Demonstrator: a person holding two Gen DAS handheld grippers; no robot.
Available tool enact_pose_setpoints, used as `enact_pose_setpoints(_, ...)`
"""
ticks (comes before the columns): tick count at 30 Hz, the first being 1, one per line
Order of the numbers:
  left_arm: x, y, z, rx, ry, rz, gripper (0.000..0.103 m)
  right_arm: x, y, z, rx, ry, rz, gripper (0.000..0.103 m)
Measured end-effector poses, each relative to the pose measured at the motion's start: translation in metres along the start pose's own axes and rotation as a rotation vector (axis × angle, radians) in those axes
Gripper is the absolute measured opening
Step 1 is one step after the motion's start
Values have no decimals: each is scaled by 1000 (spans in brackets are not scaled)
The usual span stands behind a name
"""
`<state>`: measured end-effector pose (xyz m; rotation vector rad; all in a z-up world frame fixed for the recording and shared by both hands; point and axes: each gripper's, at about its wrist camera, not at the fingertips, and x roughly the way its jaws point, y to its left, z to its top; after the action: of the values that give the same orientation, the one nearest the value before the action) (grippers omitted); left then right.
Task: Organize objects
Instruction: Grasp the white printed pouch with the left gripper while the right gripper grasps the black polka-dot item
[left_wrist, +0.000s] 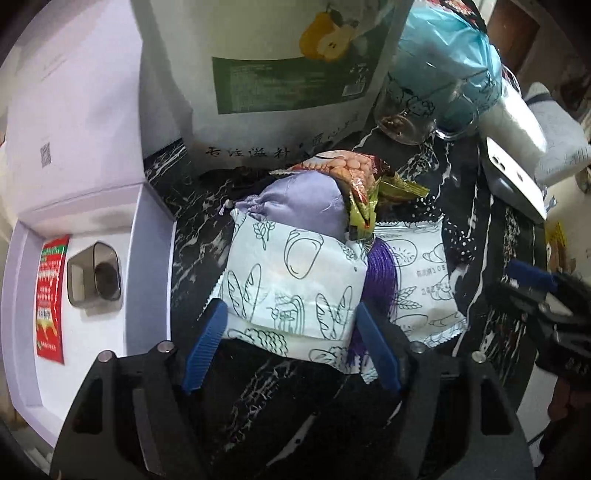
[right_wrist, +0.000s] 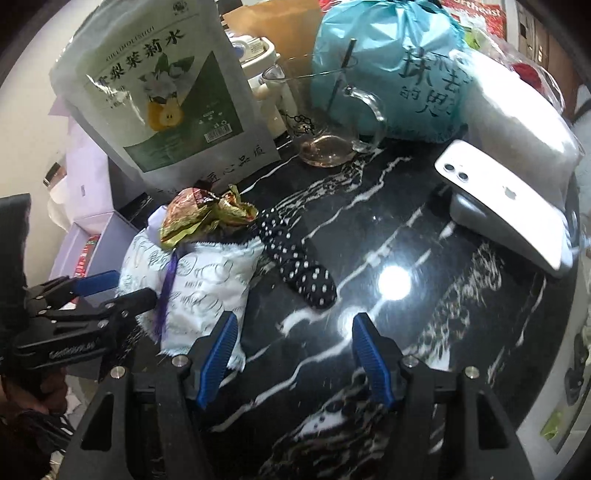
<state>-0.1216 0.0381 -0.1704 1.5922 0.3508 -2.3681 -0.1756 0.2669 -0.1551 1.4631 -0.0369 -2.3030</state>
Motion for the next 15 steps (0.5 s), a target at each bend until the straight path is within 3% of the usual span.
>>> enact_pose_setpoints(4,6,3,4,9,1,-8,81,16,2,10,-33,11,3,65)
enact_pose_setpoints(15,30,1,13,45,17,-4,84,47,7,34,-139,36,-25,65)
